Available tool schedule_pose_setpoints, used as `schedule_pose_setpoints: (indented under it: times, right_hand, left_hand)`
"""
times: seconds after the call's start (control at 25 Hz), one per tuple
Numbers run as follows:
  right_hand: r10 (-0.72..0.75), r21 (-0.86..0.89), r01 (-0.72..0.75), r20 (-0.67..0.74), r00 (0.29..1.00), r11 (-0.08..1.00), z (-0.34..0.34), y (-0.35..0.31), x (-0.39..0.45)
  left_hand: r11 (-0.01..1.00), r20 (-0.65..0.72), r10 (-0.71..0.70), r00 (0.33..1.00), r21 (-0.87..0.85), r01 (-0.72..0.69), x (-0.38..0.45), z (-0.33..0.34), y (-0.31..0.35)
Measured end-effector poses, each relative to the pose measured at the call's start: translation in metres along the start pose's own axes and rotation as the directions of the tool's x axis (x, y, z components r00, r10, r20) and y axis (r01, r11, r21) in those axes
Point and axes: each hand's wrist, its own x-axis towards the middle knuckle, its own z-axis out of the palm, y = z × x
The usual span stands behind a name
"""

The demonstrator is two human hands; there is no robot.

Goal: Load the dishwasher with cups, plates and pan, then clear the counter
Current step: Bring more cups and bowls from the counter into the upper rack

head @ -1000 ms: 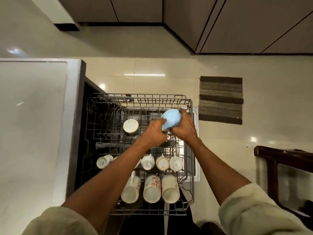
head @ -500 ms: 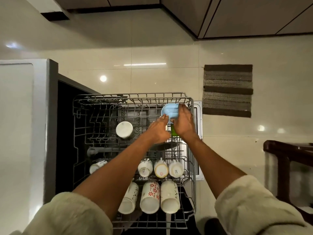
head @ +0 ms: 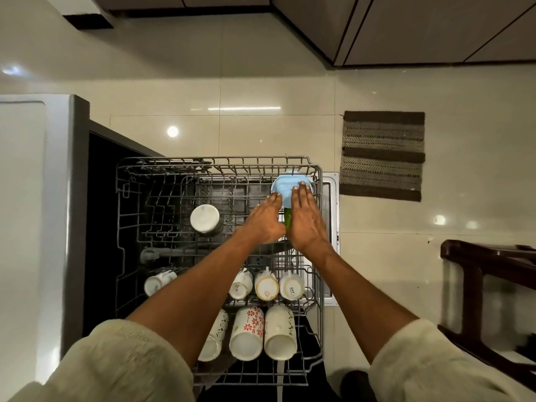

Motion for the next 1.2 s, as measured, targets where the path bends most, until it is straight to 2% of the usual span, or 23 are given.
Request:
schedule_pose_setpoints:
  times: [0.36,0.64,0.8,0.96,1.2]
  right_hand:
    - [-0.122,-0.025,0.121,-0.061,0.991,0.992,-0.014,-0.021,-0.066]
    - [-0.354,-0.042,0.351,-0.11,0.929,0.935,-0.032,-0.062,-0.138]
    - [-0.522,-0.097,0.513,-0.14,0.841,0.853,-0.035,-0.098,-0.187]
    - [-0.712,-0.248,0.669,-0.172,0.681,0.7,-0.034,-0.148,-0.231]
    - [-0.856,-0.27,0.812,-0.137,0.499,0.517,-0.024,-0.221,-0.309]
  left_hand:
    - [0.991,-0.151,0.024,0.988,0.133,-0.003,-0.078,0.015,-0.003]
    - [0.992,-0.373,0.032,0.927,0.128,0.017,-0.175,0.022,-0.009]
    - [0.995,-0.561,-0.005,0.828,0.079,0.06,-0.254,0.027,-0.023]
    - [0.991,-0.732,-0.131,0.668,-0.115,0.068,-0.328,0.045,-0.049]
    - [0.959,-0.845,-0.277,0.457,-0.276,0.072,-0.425,0.083,-0.081]
